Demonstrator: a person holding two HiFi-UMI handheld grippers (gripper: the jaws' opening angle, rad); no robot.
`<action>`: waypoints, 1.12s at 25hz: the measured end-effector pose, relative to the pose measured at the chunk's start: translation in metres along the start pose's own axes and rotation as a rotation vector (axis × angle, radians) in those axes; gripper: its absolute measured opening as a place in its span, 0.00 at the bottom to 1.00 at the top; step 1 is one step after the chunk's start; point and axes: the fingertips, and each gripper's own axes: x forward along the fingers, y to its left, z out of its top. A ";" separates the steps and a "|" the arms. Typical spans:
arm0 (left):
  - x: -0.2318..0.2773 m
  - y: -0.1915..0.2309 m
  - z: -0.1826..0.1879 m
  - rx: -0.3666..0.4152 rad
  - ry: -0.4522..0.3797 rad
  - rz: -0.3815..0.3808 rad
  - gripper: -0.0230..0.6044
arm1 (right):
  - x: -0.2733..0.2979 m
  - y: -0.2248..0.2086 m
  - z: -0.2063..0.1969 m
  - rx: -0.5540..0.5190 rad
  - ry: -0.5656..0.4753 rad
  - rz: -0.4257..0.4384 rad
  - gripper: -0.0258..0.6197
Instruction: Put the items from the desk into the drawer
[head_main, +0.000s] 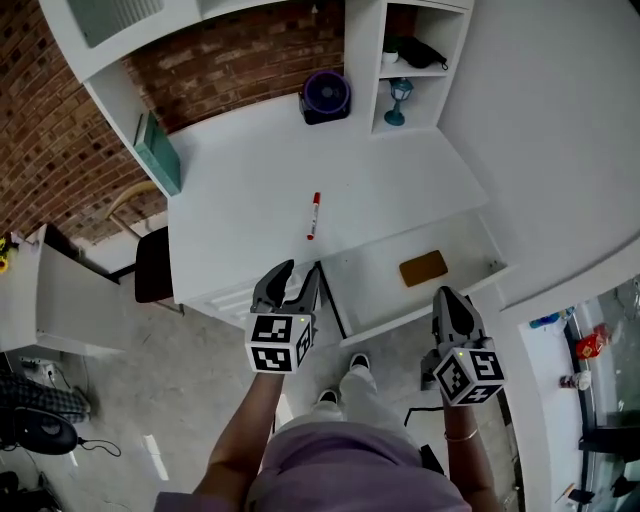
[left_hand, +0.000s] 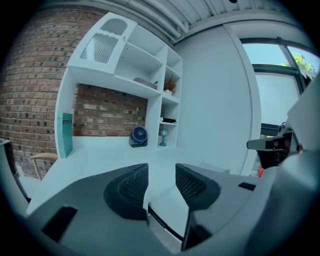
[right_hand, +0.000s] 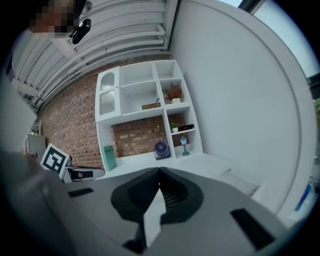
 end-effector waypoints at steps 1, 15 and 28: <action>0.008 0.002 0.000 -0.003 0.004 0.009 0.31 | 0.008 -0.004 0.001 -0.002 0.004 0.010 0.04; 0.095 0.026 -0.009 0.040 0.096 0.091 0.25 | 0.096 -0.025 -0.006 -0.006 0.095 0.128 0.05; 0.162 0.054 -0.048 -0.023 0.230 0.145 0.25 | 0.108 -0.048 -0.009 0.009 0.119 0.135 0.04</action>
